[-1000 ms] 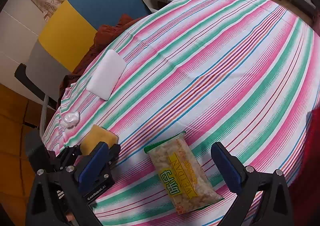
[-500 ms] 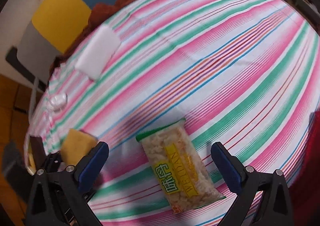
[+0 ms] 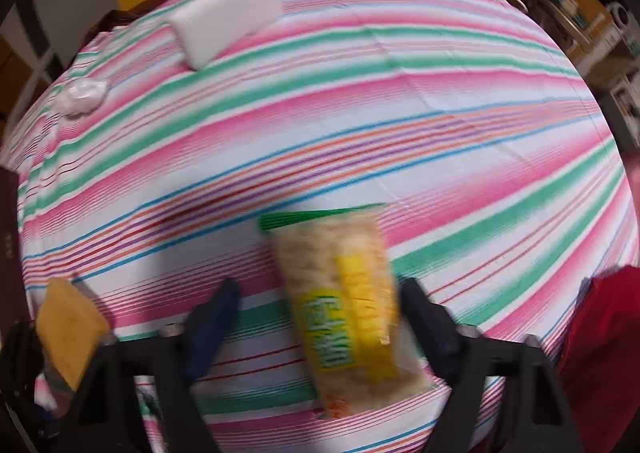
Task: Organize objects
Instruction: 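Grasp the yellow sponge with the left tool while the right tool grasps the cracker packet, then carry the yellow sponge and cracker packet over the gold tray and release both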
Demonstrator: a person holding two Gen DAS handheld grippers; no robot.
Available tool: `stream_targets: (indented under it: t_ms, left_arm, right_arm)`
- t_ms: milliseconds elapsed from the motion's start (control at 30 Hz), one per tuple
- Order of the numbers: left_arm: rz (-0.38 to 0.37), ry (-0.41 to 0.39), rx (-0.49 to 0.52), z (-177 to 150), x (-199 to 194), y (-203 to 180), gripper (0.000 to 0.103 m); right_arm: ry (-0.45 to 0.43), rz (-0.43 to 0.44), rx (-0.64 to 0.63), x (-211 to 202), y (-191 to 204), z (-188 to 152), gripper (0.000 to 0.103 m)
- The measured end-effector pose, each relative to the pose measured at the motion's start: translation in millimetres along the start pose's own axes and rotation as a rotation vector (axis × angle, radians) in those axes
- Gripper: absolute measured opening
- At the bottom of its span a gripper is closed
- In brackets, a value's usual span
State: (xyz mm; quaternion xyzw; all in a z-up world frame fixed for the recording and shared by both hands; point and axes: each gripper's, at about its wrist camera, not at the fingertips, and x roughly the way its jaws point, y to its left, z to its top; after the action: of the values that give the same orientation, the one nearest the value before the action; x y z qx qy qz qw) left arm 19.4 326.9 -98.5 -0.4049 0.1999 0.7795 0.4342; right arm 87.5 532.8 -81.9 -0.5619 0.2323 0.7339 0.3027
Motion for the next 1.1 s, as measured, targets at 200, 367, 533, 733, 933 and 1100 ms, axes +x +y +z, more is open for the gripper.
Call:
stream_targets:
  t_ms: [200,367,533,733,933,1100]
  left_arm:
    - [-0.016,-0.017,-0.002,-3.5,-0.8,1.8,0.063]
    - [0.001,-0.045,0.006,-7.3,-1.7,-1.0,0.063]
    - [0.002,-0.055,0.009,-8.0,-1.6,-0.7,0.063]
    - [0.014,-0.039,0.009,-5.4,-3.0,-1.3,0.058]
    - [0.030,-0.072,-0.005,0.6,-34.3,-3.6,0.057]
    - [0.055,-0.136,-0.026,7.2,-76.9,-2.9,0.058]
  right_arm:
    - [-0.034,0.140,-0.031,-6.2,7.5,-1.1,0.049]
    - [-0.023,0.133,-0.056,-1.5,9.3,-1.1,0.053]
    - [-0.022,0.140,-0.063,-3.7,14.6,-3.1,0.057]
    - [-0.034,0.138,-0.080,-6.0,18.4,-6.6,0.049]
    - [-0.056,0.174,-0.084,-12.1,14.0,-4.0,0.048]
    - [-0.108,0.201,-0.093,-25.1,13.9,-5.7,0.048]
